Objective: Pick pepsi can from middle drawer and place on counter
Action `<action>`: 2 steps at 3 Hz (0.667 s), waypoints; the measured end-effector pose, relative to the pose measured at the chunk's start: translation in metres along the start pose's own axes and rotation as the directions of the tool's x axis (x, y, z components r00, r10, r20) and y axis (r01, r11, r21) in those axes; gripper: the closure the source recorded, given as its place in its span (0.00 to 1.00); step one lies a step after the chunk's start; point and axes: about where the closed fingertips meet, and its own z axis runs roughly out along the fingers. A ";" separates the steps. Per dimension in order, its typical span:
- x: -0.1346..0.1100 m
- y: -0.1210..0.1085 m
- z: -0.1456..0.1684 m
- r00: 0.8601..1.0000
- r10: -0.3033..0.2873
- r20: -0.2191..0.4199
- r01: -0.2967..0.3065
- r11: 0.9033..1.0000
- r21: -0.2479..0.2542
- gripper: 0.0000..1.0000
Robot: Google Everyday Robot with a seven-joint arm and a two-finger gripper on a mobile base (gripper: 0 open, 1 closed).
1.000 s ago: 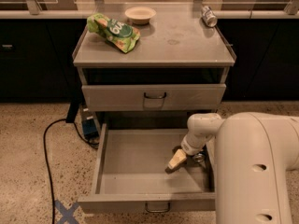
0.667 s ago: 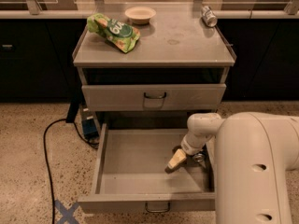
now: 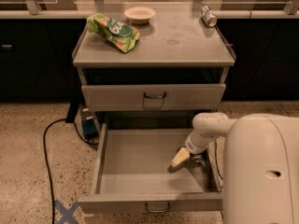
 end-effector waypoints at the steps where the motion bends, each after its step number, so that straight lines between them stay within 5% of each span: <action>1: 0.000 -0.002 0.000 1.000 0.005 0.000 -0.005 1.000 -0.001 0.00; 2: 0.001 -0.006 0.017 0.999 0.017 -0.036 -0.017 1.000 0.004 0.00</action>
Offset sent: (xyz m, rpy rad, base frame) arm 0.0120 -0.0036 -0.0373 -0.0556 0.0644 -0.0265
